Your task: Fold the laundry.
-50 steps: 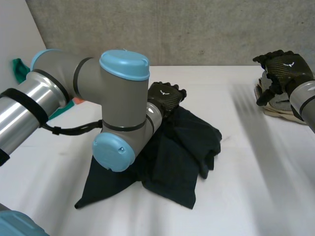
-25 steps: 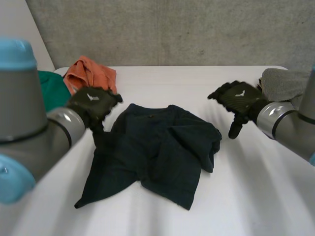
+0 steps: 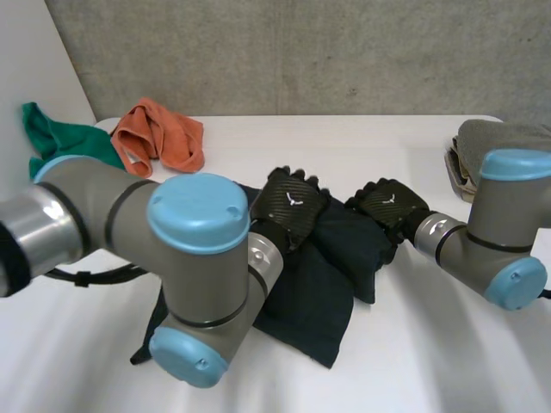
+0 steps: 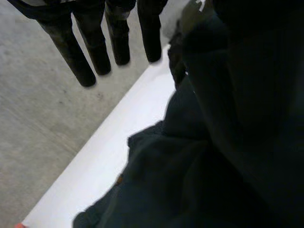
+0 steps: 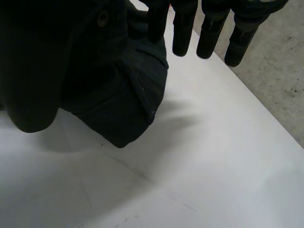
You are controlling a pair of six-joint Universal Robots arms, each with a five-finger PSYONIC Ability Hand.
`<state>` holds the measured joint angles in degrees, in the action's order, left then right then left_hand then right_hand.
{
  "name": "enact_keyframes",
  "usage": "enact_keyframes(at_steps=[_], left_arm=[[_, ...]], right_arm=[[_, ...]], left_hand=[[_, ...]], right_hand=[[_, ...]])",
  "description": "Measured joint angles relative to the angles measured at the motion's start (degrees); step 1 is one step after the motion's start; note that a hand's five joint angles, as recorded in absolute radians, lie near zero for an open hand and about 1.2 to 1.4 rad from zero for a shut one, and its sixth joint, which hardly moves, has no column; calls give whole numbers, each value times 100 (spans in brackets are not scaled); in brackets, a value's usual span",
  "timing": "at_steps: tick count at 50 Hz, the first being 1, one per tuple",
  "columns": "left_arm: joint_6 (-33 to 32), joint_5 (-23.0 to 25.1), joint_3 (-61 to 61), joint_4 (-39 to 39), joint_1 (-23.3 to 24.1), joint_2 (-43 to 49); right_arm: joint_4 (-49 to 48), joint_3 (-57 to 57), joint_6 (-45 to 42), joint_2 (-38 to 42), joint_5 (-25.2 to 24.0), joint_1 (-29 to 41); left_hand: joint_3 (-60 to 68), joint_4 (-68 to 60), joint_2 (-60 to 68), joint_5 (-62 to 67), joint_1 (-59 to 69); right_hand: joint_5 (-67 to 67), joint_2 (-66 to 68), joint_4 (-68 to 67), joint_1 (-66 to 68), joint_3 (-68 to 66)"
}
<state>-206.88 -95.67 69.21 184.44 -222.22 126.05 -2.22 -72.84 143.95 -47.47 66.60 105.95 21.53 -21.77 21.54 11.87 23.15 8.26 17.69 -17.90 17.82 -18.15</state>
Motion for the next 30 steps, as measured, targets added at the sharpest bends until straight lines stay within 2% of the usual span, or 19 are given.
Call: enact_keyframes(at_steps=[3, 5, 6, 7, 8, 10, 17, 22, 30], left_arm=[[11, 35, -275, -336, 12, 230], [20, 83, -403, -540, 21, 323], [25, 110, -452, -632, 25, 348], [28, 126, -480, -687, 28, 354], [36, 155, -532, -788, 32, 344], [50, 174, -588, -893, 33, 284], [187, 75, -695, -1188, -21, -395], [432, 4, -748, -1348, -283, -1584], [1039, 230, -860, -1512, -675, -3184]], right_arm=[[-207, -44, 123, 90, 76, 48], [-305, -59, 164, 127, 111, 79], [-346, -62, 180, 131, 123, 92], [-367, -63, 188, 128, 128, 97], [-413, -63, 214, 102, 140, 106], [-453, -65, 255, 41, 146, 107], [-445, -138, 577, -510, 125, 4], [-299, -168, 1021, -1484, 88, -280], [206, 275, 1833, -3115, 70, -527]], left_hand=[[1436, -1433, 1438, 1414, 1520], [1436, -1433, 1438, 1414, 1520], [2956, -2917, 2977, 2869, 3007], [3466, -3471, 3482, 3414, 3513], [4043, -4063, 4066, 3992, 4024], [4538, -4571, 4582, 4455, 4322], [4660, -4672, 4688, 4482, 4321], [4660, -4673, 4688, 4482, 4321], [4661, -4691, 4688, 4482, 4322]], right_hand=[[433, 407, -425, 428, -419], [1233, 1274, -1244, 1274, -1236], [2155, 2391, -2313, 2355, -2308], [2645, 2839, -2743, 2766, -2743], [3664, 4026, -3823, 3804, -3904], [4532, 4746, -4683, 4408, -4640], [4828, 4934, -5026, 4528, -4901], [4828, 4934, -5030, 4528, -4913], [4828, 4934, -5030, 4609, -4925]])
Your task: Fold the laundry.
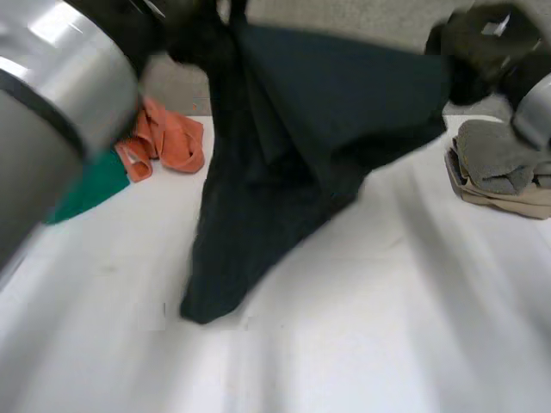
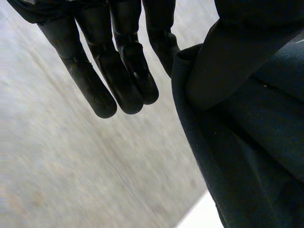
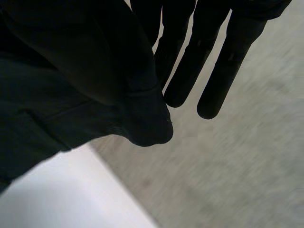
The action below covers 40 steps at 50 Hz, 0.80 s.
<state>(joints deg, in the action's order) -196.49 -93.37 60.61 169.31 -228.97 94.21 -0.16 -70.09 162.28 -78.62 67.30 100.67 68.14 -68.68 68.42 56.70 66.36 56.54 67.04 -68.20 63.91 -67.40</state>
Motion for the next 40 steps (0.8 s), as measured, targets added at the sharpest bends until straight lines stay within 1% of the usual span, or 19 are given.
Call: enact_keyframes(at_steps=[4, 7, 9, 10, 13, 18, 24, 26, 29, 30, 32, 33, 34, 35, 36, 37, 38, 39, 40], left_arm=[[507, 68, -23, -33, -206, -438], [965, 107, -47, -36, -499, -580], [1108, 123, -61, -34, -621, -557], [1307, 162, -98, -27, -814, -454], [1551, 258, -200, -11, -1084, -141], [1772, 520, -658, 23, -1422, 1083], [1813, 594, -1600, 2, -1668, 2876], [1834, 603, -1964, -37, -1724, 3420], [1917, 649, -2843, -116, -1802, 4478], [1953, 671, -3168, -134, -1817, 4804], [1994, 693, -3550, -154, -1833, 5146], [2029, 699, -3968, -175, -1858, 5468], [2045, 697, -4178, -186, -1873, 5613], [2060, 685, -4405, -204, -1893, 5758], [2078, 630, -4725, -233, -1932, 5928], [2078, 630, -4725, -233, -1932, 5928], [2091, 535, -5056, -281, -1983, 6064], [2097, 410, -5322, -338, -2035, 6139], [2097, 295, -5510, -387, -2080, 6170]], right_arm=[[331, 346, 421, -301, 12, -4], [587, 709, 703, -280, 62, 94], [669, 840, 769, -223, 101, 140], [788, 1042, 844, -101, 186, 214], [941, 1330, 900, 164, 367, 342], [1078, 1768, 815, 988, 883, 682], [939, 2109, 411, 2063, 1677, 1035], [728, 2232, 181, 2476, 2024, 1165], [39, 2459, -297, 3216, 2688, 1413], [-242, 2512, -442, 3418, 2876, 1485], [-719, 2581, -652, 3695, 3123, 1588], [-1332, 2636, -883, 3982, 3348, 1696], [-1513, 2648, -945, 4058, 3400, 1723], [-1949, 2670, -1097, 4224, 3504, 1784], [-2134, 2679, -1162, 4288, 3532, 1808], [-2134, 2679, -1162, 4288, 3532, 1808], [-2725, 2695, -1383, 4479, 3591, 1880], [-3276, 2703, -1628, 4636, 3591, 1936], [-3564, 2705, -1780, 4707, 3561, 1962]], left_hand=[[0, -1, 0, 0, 0], [-1, -2, 0, 0, 0], [0, -2, 0, 0, 0], [0, -2, 0, 0, 0], [11, -3, 11, 0, 0], [21, -3, 20, 0, 0], [21, -4, 20, 0, 0], [21, -4, 20, 0, 0], [-142, 175, -150, -92, -102], [-463, 506, -531, -360, -372], [-1963, 1949, -2003, -1744, -1969], [-2627, 2718, -2674, -2517, -2770], [-3146, 3242, -3248, -3048, -3264], [-3480, 3574, -3528, -3391, -3565], [-3480, 3574, -3528, -3391, -3565], [-3480, 3574, -3528, -3391, -3565], [-3480, 3574, -3528, -3391, -3565], [-5498, 5600, -5519, -5319, -5514], [-5624, 5720, -5642, -5385, -5539]], right_hand=[[0, 0, 0, 0, 0], [0, 0, 0, 0, 0], [0, 0, 0, 0, 0], [0, 0, 0, 0, 0], [0, 0, 0, 0, 0], [39, 0, 0, 0, 0], [42, 0, -1, 0, -13], [42, 0, -1, 0, -30], [42, 0, -19, 0, -41], [43, -1, -23, 0, -41], [-27, -127, 126, -55, 78], [-1263, -1363, 1377, -1249, 1344], [-1613, -1840, 1716, -1709, 1795], [-2538, -2658, 2613, -2508, 2583], [-3124, -3348, 3173, -3185, 3247], [-3124, -3348, 3173, -3185, 3247], [-4670, -4768, 4721, -4516, 4672], [-5298, -5417, 5437, -5086, 5373], [-5390, -5536, 5621, -5154, 5561]])
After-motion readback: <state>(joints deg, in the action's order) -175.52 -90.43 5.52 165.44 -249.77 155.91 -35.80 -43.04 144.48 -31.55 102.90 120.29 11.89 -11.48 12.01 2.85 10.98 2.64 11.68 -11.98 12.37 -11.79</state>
